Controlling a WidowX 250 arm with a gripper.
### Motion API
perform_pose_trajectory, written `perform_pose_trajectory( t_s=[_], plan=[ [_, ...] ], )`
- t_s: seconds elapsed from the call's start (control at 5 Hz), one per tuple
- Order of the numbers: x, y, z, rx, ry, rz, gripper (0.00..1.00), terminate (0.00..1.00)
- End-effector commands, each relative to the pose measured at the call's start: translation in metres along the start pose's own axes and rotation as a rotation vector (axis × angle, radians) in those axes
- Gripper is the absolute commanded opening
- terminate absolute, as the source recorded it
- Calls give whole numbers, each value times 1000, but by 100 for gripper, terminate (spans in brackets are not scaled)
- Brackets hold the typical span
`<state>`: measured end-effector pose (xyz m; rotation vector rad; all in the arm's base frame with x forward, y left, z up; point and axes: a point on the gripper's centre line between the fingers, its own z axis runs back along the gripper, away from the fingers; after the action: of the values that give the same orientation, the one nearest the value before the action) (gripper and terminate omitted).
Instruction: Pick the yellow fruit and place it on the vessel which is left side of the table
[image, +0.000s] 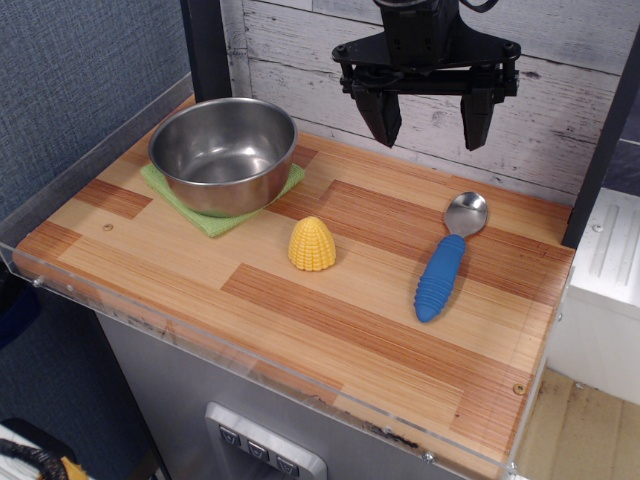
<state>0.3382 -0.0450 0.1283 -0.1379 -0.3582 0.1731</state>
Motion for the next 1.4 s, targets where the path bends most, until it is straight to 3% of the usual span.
perform_pose_trajectory(
  t_s=[0.0,0.4,0.6,1.0,1.2],
  plan=[
    [0,0,0,0,0,0,100,0],
    [-26,43,-2,120,32,42,100,0],
    [-39,66,-4,139,29,67,100,0],
    [-46,101,-33,219,58,128,100,0],
    [-41,100,-51,233,69,147,100,0]
  ],
)
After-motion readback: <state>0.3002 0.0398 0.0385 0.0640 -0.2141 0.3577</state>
